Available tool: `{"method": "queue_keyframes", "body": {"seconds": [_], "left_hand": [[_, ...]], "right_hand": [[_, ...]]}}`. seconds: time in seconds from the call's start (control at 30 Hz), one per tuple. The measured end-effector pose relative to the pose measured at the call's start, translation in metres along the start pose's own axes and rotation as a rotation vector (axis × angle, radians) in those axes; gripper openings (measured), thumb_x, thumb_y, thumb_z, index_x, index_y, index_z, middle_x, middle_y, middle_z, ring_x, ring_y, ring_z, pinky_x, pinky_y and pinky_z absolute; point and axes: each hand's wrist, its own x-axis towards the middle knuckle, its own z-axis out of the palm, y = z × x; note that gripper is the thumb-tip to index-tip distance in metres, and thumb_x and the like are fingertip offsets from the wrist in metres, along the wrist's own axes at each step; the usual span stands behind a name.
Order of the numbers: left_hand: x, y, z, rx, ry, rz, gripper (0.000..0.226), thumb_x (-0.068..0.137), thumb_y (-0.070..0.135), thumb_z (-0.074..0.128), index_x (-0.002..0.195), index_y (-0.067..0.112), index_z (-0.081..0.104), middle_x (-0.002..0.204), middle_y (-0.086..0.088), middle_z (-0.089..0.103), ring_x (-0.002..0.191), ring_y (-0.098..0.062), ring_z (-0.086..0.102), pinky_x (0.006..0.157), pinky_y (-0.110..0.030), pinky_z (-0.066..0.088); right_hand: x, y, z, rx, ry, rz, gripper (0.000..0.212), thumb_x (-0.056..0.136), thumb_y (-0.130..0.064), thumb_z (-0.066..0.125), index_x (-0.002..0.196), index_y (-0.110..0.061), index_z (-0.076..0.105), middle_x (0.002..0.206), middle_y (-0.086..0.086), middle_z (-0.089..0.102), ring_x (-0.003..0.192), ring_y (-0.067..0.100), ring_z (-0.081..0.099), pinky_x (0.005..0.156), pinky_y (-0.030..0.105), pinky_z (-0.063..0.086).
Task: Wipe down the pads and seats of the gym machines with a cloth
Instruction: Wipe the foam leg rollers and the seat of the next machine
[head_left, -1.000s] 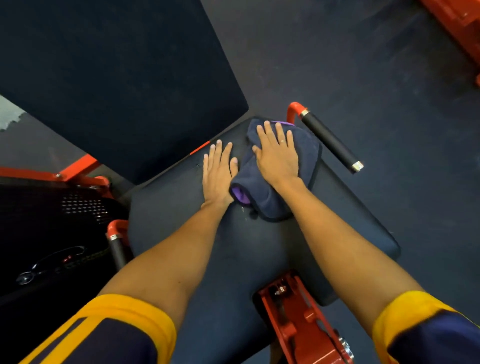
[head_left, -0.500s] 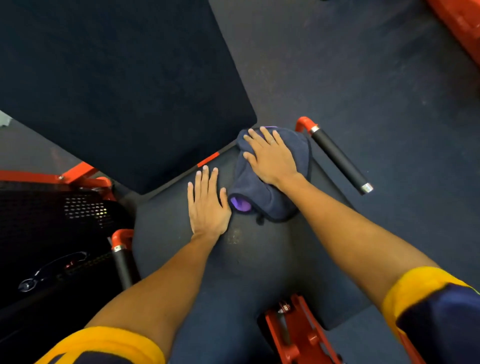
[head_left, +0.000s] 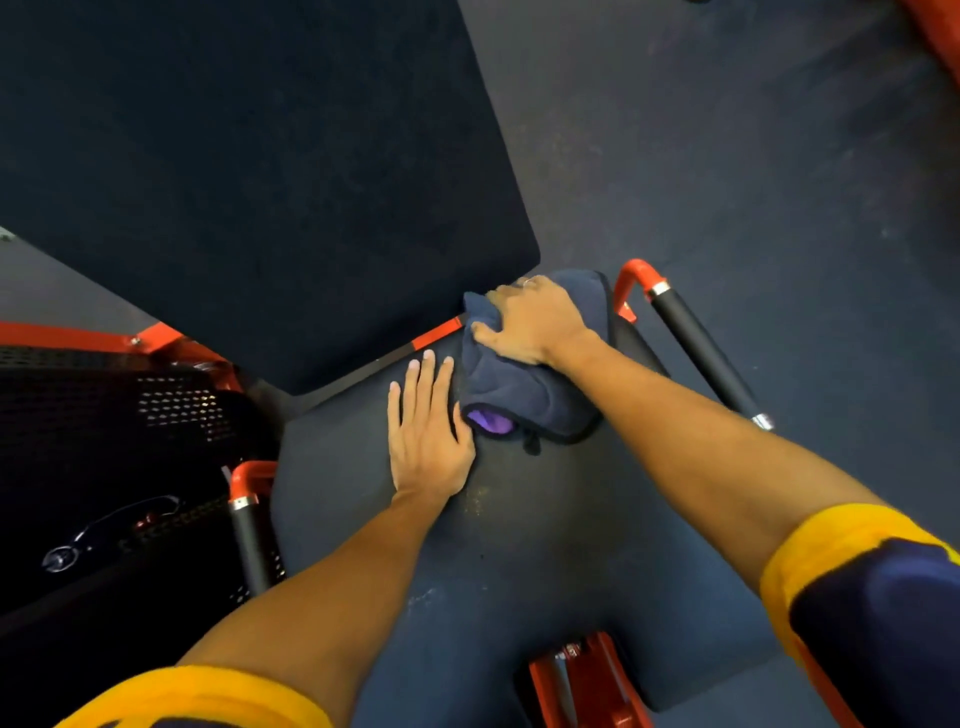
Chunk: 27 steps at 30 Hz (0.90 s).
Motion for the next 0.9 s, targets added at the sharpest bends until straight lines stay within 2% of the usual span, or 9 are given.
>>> {"method": "queue_keyframes", "body": {"seconds": [0.13,0.2,0.3,0.37,0.43,0.5,0.63,0.83,0.9], "left_hand": [[-0.004,-0.005,0.010,0.054,0.013,0.044,0.072,0.086,0.019,0.040,0.157,0.006,0.031,0.165,-0.011,0.024,0.154,-0.027,0.020,0.124,-0.052,0.020],[0.000,-0.004,0.007,0.028,0.008,0.043,0.072,0.087,0.022,0.036,0.157,0.009,0.030,0.166,-0.009,0.023,0.155,-0.025,0.019,0.124,-0.052,0.018],[0.002,0.000,0.000,0.005,-0.018,0.018,0.071,0.089,0.025,0.031,0.159,0.015,0.025,0.167,-0.005,0.020,0.156,-0.021,0.013,0.127,-0.047,0.010],[0.002,0.000,0.001,0.016,-0.023,0.009,0.069,0.091,0.026,0.030,0.159,0.015,0.025,0.167,-0.005,0.020,0.156,-0.021,0.013,0.127,-0.048,0.011],[0.000,-0.003,0.007,0.050,-0.021,0.011,0.069,0.094,0.025,0.037,0.160,0.016,0.019,0.168,-0.006,0.018,0.156,-0.021,0.012,0.126,-0.049,0.014],[-0.001,-0.006,0.013,0.124,-0.032,0.024,0.069,0.099,0.030,0.040,0.161,0.016,0.011,0.168,-0.007,0.014,0.156,-0.022,0.011,0.126,-0.049,0.014],[0.001,-0.001,0.007,0.017,0.009,-0.014,0.057,0.104,0.034,0.028,0.158,0.016,0.030,0.166,-0.005,0.024,0.154,-0.021,0.021,0.126,-0.047,0.017],[0.003,-0.003,0.007,0.067,-0.029,0.017,0.062,0.102,0.039,0.018,0.161,0.018,0.019,0.168,-0.004,0.014,0.156,-0.021,0.012,0.126,-0.047,0.013],[0.000,-0.006,0.011,0.116,-0.043,0.038,0.067,0.100,0.042,0.019,0.162,0.017,0.012,0.169,-0.005,0.009,0.156,-0.021,0.009,0.127,-0.046,0.010]], "right_hand": [[-0.009,-0.031,0.014,0.058,0.011,-0.136,0.060,0.092,-0.055,0.031,0.115,-0.017,0.071,0.109,0.006,0.072,0.103,0.030,0.065,0.097,0.044,0.043],[-0.010,-0.015,0.009,0.036,0.034,-0.068,0.065,0.092,-0.058,0.026,0.116,-0.017,0.071,0.112,0.008,0.072,0.107,0.031,0.063,0.104,0.045,0.040],[-0.015,0.003,0.011,0.001,0.054,0.146,0.069,0.095,-0.058,0.023,0.118,-0.013,0.070,0.119,0.010,0.071,0.118,0.032,0.060,0.115,0.050,0.032],[-0.021,-0.010,0.016,0.024,0.064,0.221,0.069,0.098,-0.055,0.021,0.131,-0.014,0.065,0.136,0.008,0.064,0.135,0.031,0.050,0.121,0.052,0.024],[-0.041,-0.031,0.027,0.034,0.064,0.171,0.067,0.101,-0.052,0.018,0.148,-0.018,0.052,0.156,0.005,0.047,0.149,0.030,0.034,0.124,0.052,0.017],[-0.076,-0.043,0.033,0.020,0.071,0.087,0.064,0.103,-0.050,0.019,0.157,-0.022,0.039,0.165,0.003,0.034,0.154,0.028,0.026,0.126,0.050,0.015],[-0.128,-0.043,0.036,0.012,0.055,0.069,0.061,0.104,-0.048,0.025,0.159,-0.023,0.033,0.168,0.000,0.026,0.156,0.022,0.020,0.127,0.044,0.005],[-0.062,-0.031,0.021,0.062,0.069,0.302,0.058,0.109,-0.039,0.036,0.162,-0.019,0.025,0.169,0.002,0.021,0.158,0.028,0.011,0.127,0.047,0.002],[-0.057,-0.041,0.023,0.073,0.048,0.270,0.057,0.109,-0.037,0.038,0.161,-0.017,0.027,0.169,0.003,0.023,0.157,0.031,0.012,0.127,0.048,0.003]]}}
